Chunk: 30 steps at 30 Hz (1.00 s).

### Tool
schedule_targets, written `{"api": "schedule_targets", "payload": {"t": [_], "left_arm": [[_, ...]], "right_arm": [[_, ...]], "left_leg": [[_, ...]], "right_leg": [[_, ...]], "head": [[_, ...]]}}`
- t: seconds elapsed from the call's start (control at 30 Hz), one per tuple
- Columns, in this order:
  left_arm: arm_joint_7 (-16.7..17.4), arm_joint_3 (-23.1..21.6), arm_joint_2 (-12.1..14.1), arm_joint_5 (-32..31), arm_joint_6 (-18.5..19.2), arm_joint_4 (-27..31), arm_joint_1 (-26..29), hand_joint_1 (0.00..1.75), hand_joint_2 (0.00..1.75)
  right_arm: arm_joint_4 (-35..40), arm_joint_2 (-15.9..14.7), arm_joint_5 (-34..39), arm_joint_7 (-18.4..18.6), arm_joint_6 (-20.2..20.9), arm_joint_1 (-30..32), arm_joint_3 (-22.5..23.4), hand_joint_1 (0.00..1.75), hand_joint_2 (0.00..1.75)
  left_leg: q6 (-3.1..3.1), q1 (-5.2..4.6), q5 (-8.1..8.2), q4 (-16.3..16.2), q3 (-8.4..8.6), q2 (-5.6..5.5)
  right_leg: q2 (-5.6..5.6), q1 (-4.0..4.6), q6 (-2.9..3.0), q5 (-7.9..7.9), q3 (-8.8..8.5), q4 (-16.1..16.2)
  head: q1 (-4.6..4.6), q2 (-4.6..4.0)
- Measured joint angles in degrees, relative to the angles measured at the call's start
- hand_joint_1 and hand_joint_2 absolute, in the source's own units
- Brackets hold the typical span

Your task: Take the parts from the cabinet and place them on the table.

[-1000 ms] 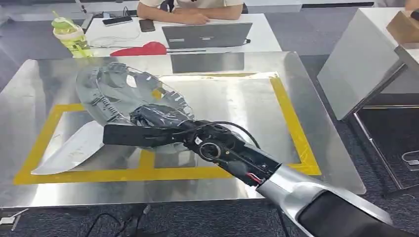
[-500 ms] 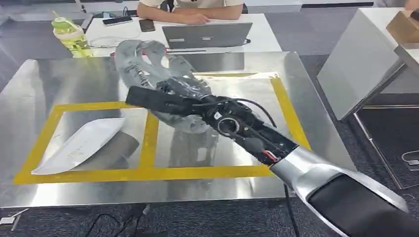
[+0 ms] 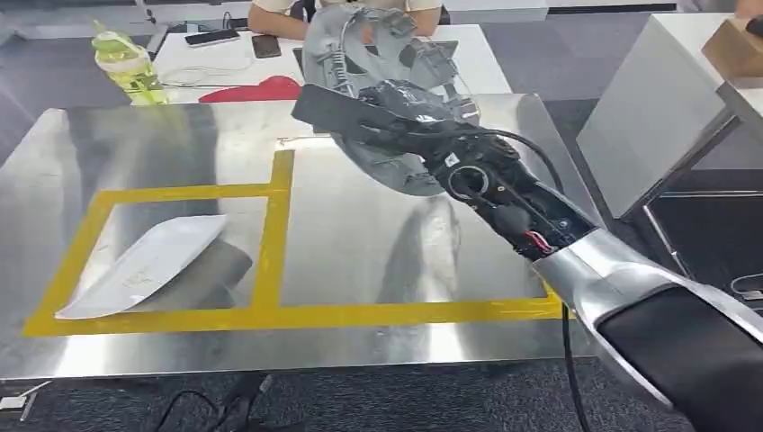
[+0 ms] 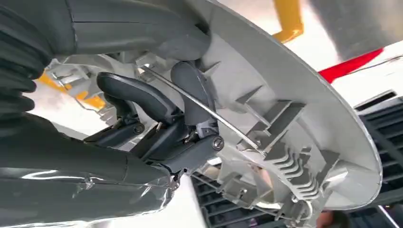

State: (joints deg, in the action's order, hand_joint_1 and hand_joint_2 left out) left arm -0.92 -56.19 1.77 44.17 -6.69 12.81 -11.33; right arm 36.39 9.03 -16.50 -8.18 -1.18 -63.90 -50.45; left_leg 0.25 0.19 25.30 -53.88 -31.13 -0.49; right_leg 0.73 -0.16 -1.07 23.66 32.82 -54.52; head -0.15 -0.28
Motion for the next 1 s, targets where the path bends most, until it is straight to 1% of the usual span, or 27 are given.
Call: {"api": "schedule_targets", "payload": {"t": [0.23,0.5,0.6,0.7,0.83,0.9,1.0], "left_arm": [[-0.24,0.0,0.02,0.02,-0.04,0.0,0.01,0.0,1.75],[-0.46,0.0,0.07,0.07,-0.07,0.0,0.0,0.0,1.75],[-0.46,0.0,0.07,0.07,-0.07,0.0,-0.02,0.0,1.75],[-0.46,0.0,0.07,0.07,0.0,0.0,-0.09,0.0,1.75],[-0.46,0.0,0.09,0.07,0.11,0.0,-0.3,0.0,1.75],[-0.46,0.0,0.11,0.07,0.11,0.0,-0.37,0.0,1.75],[-0.46,0.0,0.15,0.07,0.11,0.0,-0.38,0.0,1.75]], "right_arm": [[-1.84,-0.53,-3.43,0.16,-0.48,-0.47,-0.2,1.75,1.75],[-3.41,-0.57,-5.32,0.66,-0.81,-0.46,-0.94,1.75,1.75],[-3.94,-0.61,-9.43,1.8,-1.27,-0.46,-1.47,1.75,1.75],[-4.48,-0.61,-15.77,3.96,-1.84,-0.46,-3.06,1.75,1.75],[-4.94,-0.61,-21.74,6.47,-2.01,-0.45,-5.35,1.75,1.75],[-5.09,-0.61,-23.74,7.24,-2.12,-0.41,-6.1,1.75,1.75],[-5.27,-0.63,-24.37,7.52,-2.38,-0.41,-6.93,1.75,1.75]], "left_leg": [[0.0,0.01,0.0,0.01,-0.01,-0.01],[0.0,0.01,0.0,0.01,-0.01,-0.01],[0.0,0.01,0.0,0.01,-0.02,-0.01],[0.0,0.01,0.0,0.01,-0.02,-0.01],[0.0,0.01,0.0,0.01,-0.02,-0.01],[0.0,0.01,0.0,0.01,-0.02,-0.01],[0.0,0.01,0.0,0.01,-0.02,-0.01]], "right_leg": [[0.0,0.0,0.0,0.0,0.0,-0.01],[0.0,0.0,0.0,0.0,0.0,0.0],[-0.01,0.0,0.0,0.0,0.0,-0.01],[-0.01,0.0,0.0,0.0,0.0,-0.01],[-0.01,0.0,0.0,0.0,0.0,-0.01],[-0.01,0.0,0.0,0.0,0.0,-0.01],[0.0,0.0,0.0,0.0,0.01,-0.01]], "head": [[-0.02,0.0],[-0.04,0.0],[-0.07,0.0],[-0.09,0.0],[-0.11,0.0],[-0.09,0.0],[-0.11,0.0]]}}
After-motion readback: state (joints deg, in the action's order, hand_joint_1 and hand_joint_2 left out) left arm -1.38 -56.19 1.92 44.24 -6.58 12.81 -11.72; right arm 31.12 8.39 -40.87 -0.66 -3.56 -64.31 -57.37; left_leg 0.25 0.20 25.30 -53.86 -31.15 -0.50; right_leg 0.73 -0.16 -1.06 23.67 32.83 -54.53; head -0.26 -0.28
